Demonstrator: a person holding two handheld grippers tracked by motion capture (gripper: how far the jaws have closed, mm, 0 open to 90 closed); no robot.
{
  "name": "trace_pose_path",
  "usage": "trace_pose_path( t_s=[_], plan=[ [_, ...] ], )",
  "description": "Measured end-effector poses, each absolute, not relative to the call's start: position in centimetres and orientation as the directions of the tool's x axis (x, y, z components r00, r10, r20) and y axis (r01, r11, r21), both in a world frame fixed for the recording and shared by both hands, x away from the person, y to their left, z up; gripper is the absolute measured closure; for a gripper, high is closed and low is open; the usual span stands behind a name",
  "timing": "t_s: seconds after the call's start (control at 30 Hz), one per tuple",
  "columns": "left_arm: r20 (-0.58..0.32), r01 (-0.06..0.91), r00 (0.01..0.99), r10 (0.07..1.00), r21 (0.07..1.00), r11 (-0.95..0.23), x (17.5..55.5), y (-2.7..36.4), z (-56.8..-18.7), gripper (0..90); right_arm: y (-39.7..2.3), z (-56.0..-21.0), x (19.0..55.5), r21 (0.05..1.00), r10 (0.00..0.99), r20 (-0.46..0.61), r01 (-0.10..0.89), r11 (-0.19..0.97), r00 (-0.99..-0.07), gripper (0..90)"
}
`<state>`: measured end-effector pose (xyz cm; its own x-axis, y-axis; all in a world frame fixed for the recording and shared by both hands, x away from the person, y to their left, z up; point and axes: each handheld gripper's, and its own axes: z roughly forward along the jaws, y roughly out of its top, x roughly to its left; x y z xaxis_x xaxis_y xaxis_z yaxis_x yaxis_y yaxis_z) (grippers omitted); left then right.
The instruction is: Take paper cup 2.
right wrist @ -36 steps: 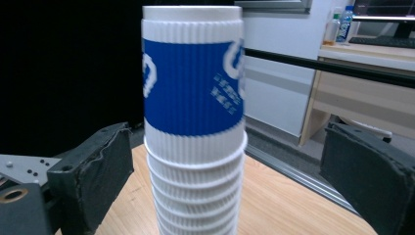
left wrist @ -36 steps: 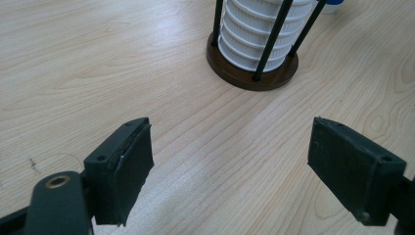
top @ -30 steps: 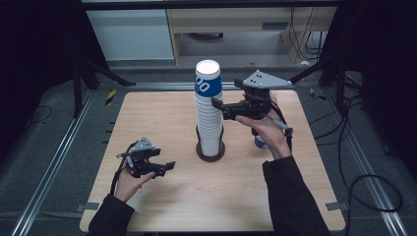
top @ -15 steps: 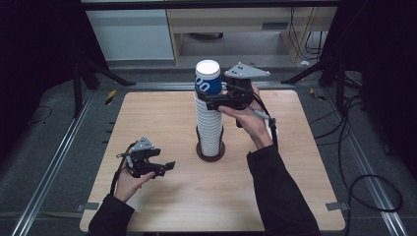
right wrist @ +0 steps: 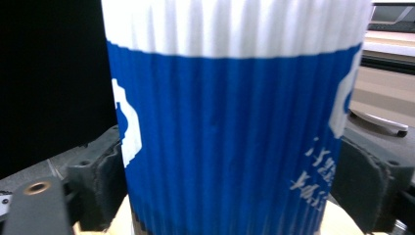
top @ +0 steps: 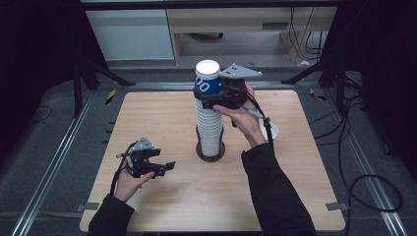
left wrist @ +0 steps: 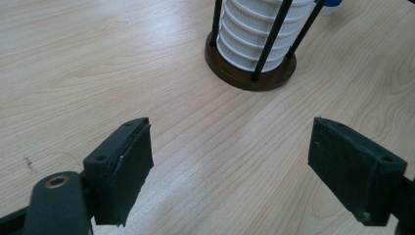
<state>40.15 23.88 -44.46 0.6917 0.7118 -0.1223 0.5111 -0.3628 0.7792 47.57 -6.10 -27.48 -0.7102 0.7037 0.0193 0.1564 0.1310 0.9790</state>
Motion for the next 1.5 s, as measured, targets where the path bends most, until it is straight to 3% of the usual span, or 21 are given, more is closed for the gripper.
trace_pose_path(
  t_s=[0.13, 1.5],
  plan=[
    [-0.122, 0.509, 0.693, 0.711, 0.781, -0.362, 40.1, 23.9, -44.4, 16.1, -5.9, -27.5, 47.4, 0.980, 0.701, 0.009, 0.145, 0.135, -0.713, 18.1],
    [-0.130, 0.511, 0.690, 0.712, 0.785, -0.351, 40.1, 24.0, -44.3, 16.0, -7.6, -20.1, 45.2, 0.996, 0.711, -0.066, -0.002, 0.091, -0.700, 20.2]
  ],
)
